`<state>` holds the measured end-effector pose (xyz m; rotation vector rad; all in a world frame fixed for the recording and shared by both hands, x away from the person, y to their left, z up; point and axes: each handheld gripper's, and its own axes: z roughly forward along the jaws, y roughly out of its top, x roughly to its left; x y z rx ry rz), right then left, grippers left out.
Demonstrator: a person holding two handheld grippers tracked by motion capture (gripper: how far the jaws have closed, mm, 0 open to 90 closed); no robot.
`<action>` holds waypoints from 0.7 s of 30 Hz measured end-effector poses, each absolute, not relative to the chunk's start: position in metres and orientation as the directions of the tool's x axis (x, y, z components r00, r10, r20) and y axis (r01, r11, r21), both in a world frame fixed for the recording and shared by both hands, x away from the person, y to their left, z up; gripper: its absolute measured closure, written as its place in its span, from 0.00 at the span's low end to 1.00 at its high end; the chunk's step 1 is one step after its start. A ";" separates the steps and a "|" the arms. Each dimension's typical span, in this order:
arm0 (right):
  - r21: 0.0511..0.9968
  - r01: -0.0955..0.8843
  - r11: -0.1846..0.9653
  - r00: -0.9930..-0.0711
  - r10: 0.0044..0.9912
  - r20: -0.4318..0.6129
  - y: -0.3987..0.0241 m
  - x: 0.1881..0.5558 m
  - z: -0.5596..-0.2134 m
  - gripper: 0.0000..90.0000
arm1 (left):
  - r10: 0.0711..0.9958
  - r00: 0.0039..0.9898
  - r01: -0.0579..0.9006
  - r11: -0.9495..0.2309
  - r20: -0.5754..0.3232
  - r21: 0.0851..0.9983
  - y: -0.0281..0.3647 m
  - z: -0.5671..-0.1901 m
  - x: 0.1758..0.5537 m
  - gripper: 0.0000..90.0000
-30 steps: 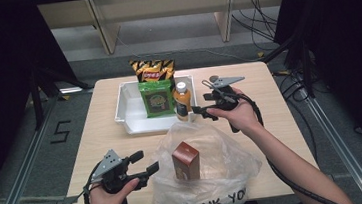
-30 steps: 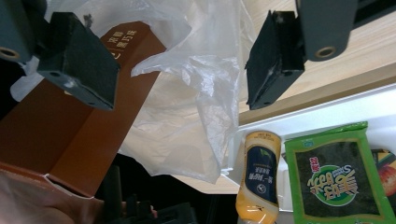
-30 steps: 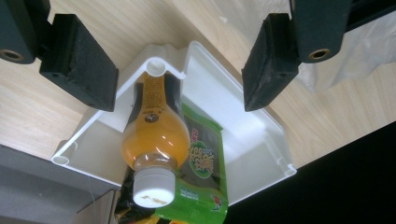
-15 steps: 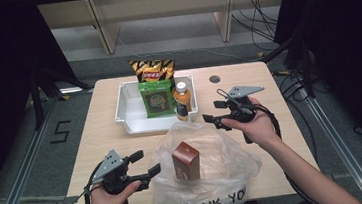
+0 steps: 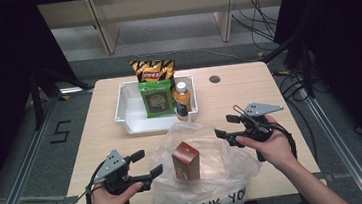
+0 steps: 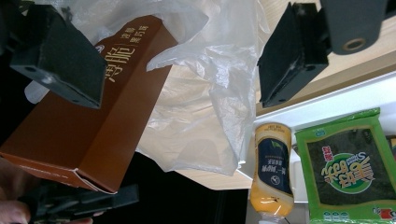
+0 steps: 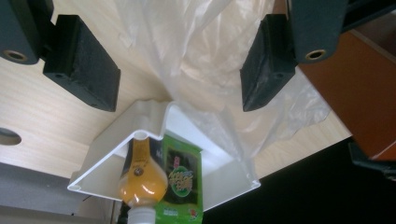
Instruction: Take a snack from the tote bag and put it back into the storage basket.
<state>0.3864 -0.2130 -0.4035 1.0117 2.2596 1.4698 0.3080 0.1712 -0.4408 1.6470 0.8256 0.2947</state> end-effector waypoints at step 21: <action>0.904 0.388 0.178 -0.670 0.728 0.144 -0.237 0.372 -0.419 0.32 | 0.654 0.717 0.347 -0.037 -0.240 0.937 0.169 -0.438 0.302 0.16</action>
